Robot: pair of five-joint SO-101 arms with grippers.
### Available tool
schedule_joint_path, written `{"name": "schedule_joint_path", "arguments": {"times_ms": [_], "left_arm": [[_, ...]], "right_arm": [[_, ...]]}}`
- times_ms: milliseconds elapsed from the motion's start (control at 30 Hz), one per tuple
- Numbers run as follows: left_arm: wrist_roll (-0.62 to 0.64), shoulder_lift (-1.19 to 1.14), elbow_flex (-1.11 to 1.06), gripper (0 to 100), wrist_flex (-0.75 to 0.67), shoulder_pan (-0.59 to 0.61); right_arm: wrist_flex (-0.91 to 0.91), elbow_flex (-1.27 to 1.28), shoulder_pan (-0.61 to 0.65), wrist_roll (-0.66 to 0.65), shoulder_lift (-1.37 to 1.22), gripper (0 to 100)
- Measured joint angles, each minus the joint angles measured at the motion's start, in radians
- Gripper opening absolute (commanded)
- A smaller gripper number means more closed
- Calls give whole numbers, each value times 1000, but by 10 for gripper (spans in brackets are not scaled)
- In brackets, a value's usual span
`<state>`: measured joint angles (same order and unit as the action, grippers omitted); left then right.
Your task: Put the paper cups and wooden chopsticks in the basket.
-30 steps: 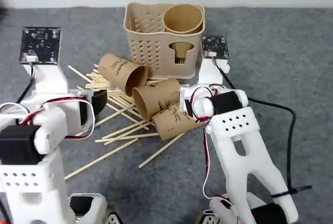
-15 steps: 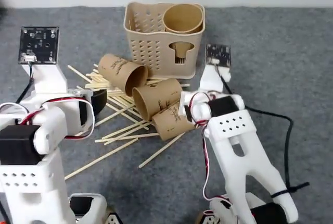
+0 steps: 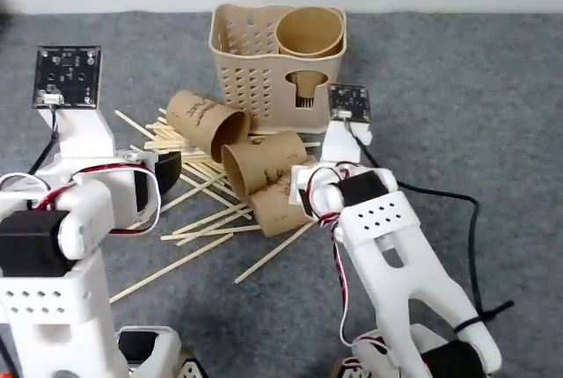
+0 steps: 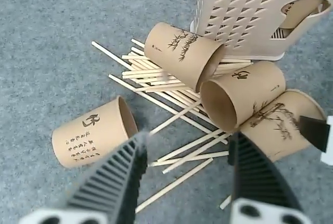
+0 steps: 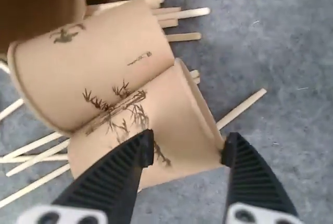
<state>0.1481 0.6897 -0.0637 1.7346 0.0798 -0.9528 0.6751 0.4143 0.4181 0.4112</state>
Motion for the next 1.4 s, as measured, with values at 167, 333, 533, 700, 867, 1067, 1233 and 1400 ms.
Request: {"name": "schedule_joint_path", "arguments": {"times_ms": [167,333,533,700,867,1067,1233,1400], "left_arm": [[0,0,0,247,0,0],[0,0,0,247,0,0],[0,0,0,247,0,0],[0,0,0,247,0,0],[0,0,0,247,0,0],[0,0,0,247,0,0],[0,0,0,247,0,0],[0,0,0,247,0,0]], "right_arm": [[0,0,38,2,0,160],[0,11,89,49,0,121],[0,43,152,127,0,9],[0,43,210,149,0,8],[0,43,267,149,0,8],[0,43,361,149,92,8],[-43,46,436,66,284,8],[-120,46,482,-117,517,8]]}}
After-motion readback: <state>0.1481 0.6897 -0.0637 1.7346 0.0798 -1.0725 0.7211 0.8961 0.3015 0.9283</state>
